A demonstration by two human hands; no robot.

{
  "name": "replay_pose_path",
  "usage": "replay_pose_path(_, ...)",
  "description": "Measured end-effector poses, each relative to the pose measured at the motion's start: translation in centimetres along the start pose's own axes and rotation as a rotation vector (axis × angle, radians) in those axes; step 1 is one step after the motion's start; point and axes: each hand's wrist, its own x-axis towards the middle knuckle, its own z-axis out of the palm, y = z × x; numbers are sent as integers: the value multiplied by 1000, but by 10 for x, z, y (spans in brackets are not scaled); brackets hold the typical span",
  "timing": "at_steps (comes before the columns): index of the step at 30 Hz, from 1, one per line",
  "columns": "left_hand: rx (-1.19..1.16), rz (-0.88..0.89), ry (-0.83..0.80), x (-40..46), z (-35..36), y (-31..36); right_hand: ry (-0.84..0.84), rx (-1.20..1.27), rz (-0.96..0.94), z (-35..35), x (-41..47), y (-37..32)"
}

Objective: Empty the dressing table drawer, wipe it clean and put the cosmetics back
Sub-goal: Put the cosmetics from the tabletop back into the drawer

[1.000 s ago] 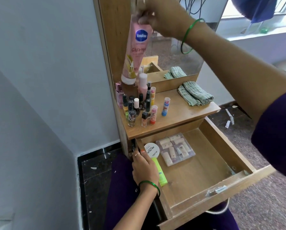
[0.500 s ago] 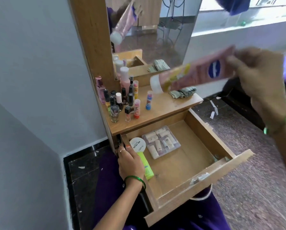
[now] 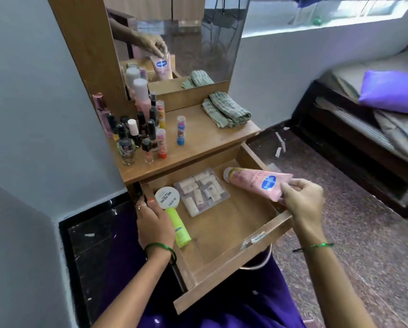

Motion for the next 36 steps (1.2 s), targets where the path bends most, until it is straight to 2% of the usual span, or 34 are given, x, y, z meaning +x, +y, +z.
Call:
replay_pose_path(5,-28,4,-7,-3,-2,3,-65,-4,140,16,0,3)
replay_pose_path(9,-34,6,-12,-4,-3,5,-191,-331,147,13,0,0)
replay_pose_path(12,-33,6,-14,-5,-3,5,-272,-565,88,10,-2,-5)
replay_pose_path(21,-27,-6,-16,-5,-3,5,-396,-995,-99,13,-12,-9)
replay_pose_path(23,-26,-9,-15,-4,-3,5,-436,-1026,-172,19,-10,-7)
replay_pose_path(28,-11,1,-18,-4,-3,4,-684,-1123,-317,41,-5,4)
replay_pose_path(36,-33,-6,-15,-2,0,1,-678,-1150,-420,50,7,13)
